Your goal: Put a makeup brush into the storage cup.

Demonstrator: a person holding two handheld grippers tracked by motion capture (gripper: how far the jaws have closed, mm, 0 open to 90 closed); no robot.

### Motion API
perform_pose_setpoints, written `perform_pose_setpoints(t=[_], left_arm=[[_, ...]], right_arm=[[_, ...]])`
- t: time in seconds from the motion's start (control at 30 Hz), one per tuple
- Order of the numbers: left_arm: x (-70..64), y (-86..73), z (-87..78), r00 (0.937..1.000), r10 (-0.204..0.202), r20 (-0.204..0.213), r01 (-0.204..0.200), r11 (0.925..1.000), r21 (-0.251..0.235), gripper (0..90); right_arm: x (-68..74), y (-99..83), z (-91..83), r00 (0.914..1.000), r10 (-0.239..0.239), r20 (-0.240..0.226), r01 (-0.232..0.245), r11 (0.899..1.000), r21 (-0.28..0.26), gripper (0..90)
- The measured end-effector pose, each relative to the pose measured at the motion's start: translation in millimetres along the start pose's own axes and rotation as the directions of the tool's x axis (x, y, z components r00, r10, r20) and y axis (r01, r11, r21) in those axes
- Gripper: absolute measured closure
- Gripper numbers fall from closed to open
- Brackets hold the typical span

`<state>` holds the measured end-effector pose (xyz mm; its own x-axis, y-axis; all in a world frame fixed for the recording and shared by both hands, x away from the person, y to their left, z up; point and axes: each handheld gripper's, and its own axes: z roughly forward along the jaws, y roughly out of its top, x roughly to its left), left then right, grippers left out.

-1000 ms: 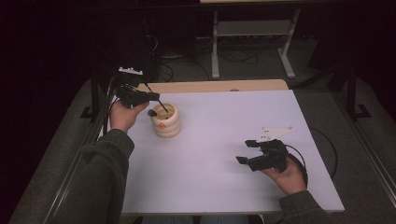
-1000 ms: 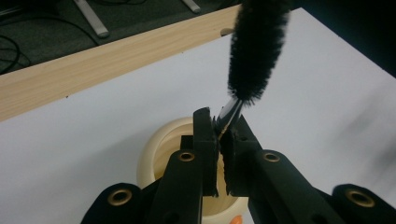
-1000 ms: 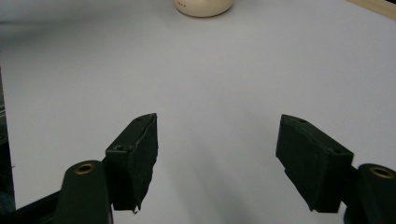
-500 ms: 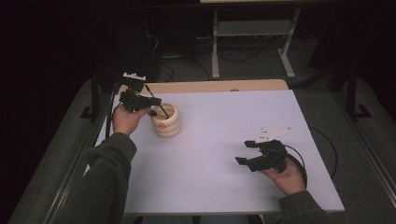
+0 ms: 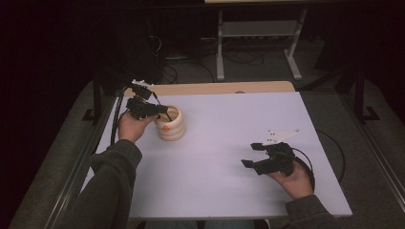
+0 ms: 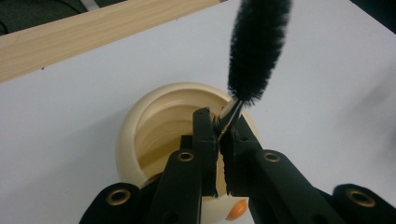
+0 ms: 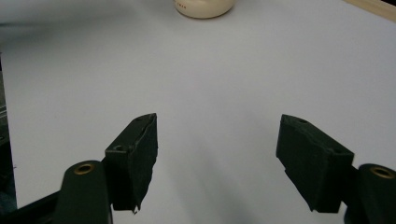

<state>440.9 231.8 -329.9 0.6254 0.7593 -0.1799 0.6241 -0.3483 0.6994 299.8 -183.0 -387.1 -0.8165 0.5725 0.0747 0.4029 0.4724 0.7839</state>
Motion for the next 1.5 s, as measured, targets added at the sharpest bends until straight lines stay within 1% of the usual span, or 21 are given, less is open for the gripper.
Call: perform_pose_setpoints(t=[0.13, 0.23, 0.27, 0.3, 0.37, 0.53, 0.6, 0.63, 0.7, 0.73, 0.8, 0.83, 0.9, 0.97, 1.2, 1.27, 1.3, 1.33, 1.4, 1.5], left_arm=[[-3.1, -0.7, -1.0, 1.0, 0.007, 0.004, -0.007, 1.0, -0.006, 84.5], [-2.5, -3.0, -2.9, 1.0, 0.009, -0.002, -0.009, 1.0, 0.0, 84.5], [-2.5, -4.1, -3.2, 1.0, 0.004, -0.003, -0.004, 1.0, -0.004, 84.5], [-1.7, -5.0, -3.8, 0.9999, 0.011, 0.0, -0.011, 0.9999, 0.0, 84.5], [-2.2, -6.3, -3.8, 1.0, 0.006, -0.002, -0.006, 1.0, -0.001, 84.5], [-3.0, -7.5, -4.8, 0.9998, 0.018, -0.005, -0.018, 0.9998, 0.008, 84.2], [-3.4, -7.5, -5.9, 0.9997, 0.023, -0.009, -0.023, 0.9997, 0.009, 78.6], [-3.5, -7.8, -6.7, 0.9997, 0.024, -0.01, -0.024, 0.9997, 0.005, 77.1], [-3.6, -8.5, -8.5, 0.9997, 0.02, -0.011, -0.02, 0.9998, -0.004, 73.6], [-3.2, -9.0, -9.3, 0.9998, 0.02, -0.005, -0.02, 0.9998, -0.004, 72.1], [-3.7, -10.2, -12.1, 0.9995, 0.029, -0.012, -0.029, 0.9996, -0.008, 70.7], [-4.1, -10.7, -13.4, 0.9995, 0.029, -0.016, -0.029, 0.9996, -0.007, 69.1], [-4.5, -12.0, -15.8, 0.9992, 0.031, -0.025, -0.031, 0.9995, -0.009, 65.7], [-4.2, -13.2, -19.1, 0.9992, 0.031, -0.026, -0.032, 0.9993, -0.019, 63.5], [-3.0, -19.6, -27.1, 0.9997, 0.021, -0.014, -0.022, 0.9989, -0.042, 61.2], [-2.5, -22.5, -29.7, 0.9998, 0.017, -0.011, -0.017, 0.9987, -0.049, 60.4], [-2.9, -23.9, -29.9, 1.0, 0.005, -0.008, -0.005, 0.9982, -0.06, 59.9], [-1.8, -25.1, -31.6, 0.9998, 0.016, -0.011, -0.017, 0.9988, -0.046, 59.4], [-1.9, -27.8, -33.1, 1.0, 0.007, -0.007, -0.008, 0.9981, -0.061, 58.0], [-1.5, -31.0, -36.3, 0.9999, 0.011, -0.003, -0.011, 0.9977, -0.066, 57.5]], right_arm=[[0.3, 0.0, 1.0, 1.0, -0.006, -0.001, 0.006, 1.0, 0.002, 28.1], [0.5, 0.1, 0.2, 1.0, 0.0, -0.001, 0.0, 1.0, 0.002, 28.1], [0.0, 0.1, -0.2, 1.0, 0.0, 0.0, 0.0, 1.0, 0.001, 28.1], [-0.6, 0.2, -0.6, 1.0, 0.0, 0.001, 0.0, 1.0, -0.002, 28.1], [-0.7, 0.3, -0.7, 1.0, 0.0, 0.0, 0.0, 1.0, -0.004, 28.1], [0.3, 0.6, 1.8, 1.0, -0.005, 0.0, 0.005, 1.0, 0.005, 28.0], [0.2, 0.6, 1.9, 1.0, -0.004, 0.0, 0.004, 1.0, 0.005, 28.0], [0.2, 0.6, 1.8, 1.0, 0.001, 0.0, -0.001, 1.0, 0.005, 27.9], [-0.9, 0.2, 1.2, 1.0, -0.003, 0.001, 0.003, 1.0, 0.001, 27.9], [-1.0, 0.1, 0.8, 1.0, 0.001, 0.002, -0.001, 1.0, 0.0, 27.9], [-1.4, -0.1, -0.1, 0.9999, 0.011, -0.001, -0.011, 1.0, -0.002, 27.8], [-2.3, -0.5, -0.5, 1.0, 0.002, 0.002, -0.002, 1.0, -0.004, 27.8], [-2.6, -0.8, -0.7, 0.9999, 0.011, 0.005, -0.011, 1.0, -0.004, 27.8], [-2.8, -0.7, -0.2, 1.0, 0.009, 0.004, -0.009, 1.0, -0.003, 27.8], [-2.3, -0.4, 0.6, 1.0, 0.006, 0.003, -0.006, 1.0, 0.0, 27.7], [-2.9, -0.6, -0.5, 0.9999, 0.013, 0.008, -0.013, 1.0, -0.003, 27.2], [-3.6, -0.9, -0.7, 0.9999, 0.013, 0.011, -0.012, 1.0, -0.008, 27.1], [-3.9, -1.0, -1.3, 0.9998, 0.017, 0.013, -0.017, 1.0, -0.008, 26.9], [-5.0, -1.4, -1.9, 0.9997, 0.018, 0.016, -0.018, 1.0, -0.009, 26.6], [-5.8, -1.4, -2.7, 0.9994, 0.025, 0.023, -0.025, 1.0, -0.011, 26.4]])
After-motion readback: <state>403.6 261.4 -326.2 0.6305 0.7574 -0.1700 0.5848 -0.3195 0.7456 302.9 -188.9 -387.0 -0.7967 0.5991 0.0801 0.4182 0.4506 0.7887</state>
